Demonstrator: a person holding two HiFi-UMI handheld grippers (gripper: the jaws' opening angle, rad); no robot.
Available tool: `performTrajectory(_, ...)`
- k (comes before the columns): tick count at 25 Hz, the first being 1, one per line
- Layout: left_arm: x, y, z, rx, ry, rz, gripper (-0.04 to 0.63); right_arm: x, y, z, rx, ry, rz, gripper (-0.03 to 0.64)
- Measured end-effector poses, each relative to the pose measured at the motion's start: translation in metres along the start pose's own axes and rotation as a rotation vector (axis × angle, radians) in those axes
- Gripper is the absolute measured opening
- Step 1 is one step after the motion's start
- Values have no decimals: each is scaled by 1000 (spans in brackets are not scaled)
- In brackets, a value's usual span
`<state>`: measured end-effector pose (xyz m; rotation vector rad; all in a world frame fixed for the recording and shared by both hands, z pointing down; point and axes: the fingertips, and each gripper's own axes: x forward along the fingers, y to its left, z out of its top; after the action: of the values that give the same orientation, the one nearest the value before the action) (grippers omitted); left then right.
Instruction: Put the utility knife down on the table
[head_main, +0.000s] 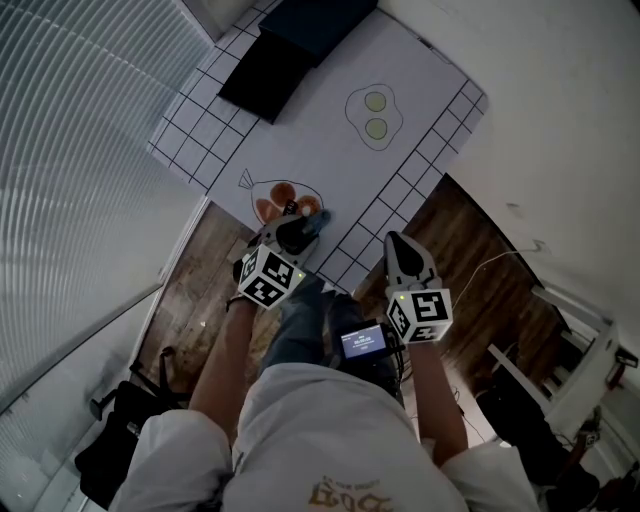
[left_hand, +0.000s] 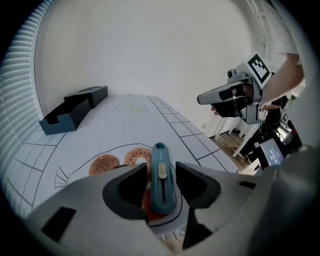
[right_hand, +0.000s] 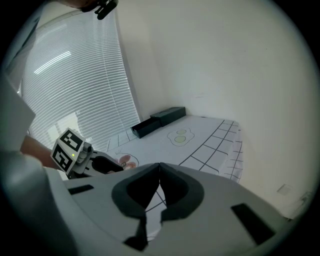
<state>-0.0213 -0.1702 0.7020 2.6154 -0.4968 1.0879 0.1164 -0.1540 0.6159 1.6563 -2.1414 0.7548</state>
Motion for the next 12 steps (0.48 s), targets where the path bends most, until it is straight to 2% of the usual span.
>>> performTrajectory(7, -9, 5, 4, -91, -60, 12, 173, -6, 4, 0, 0, -2, -2, 8)
performTrajectory(12, -31, 12, 28, -147, -169, 53, 161, -10, 11, 2, -8, -10, 9, 8)
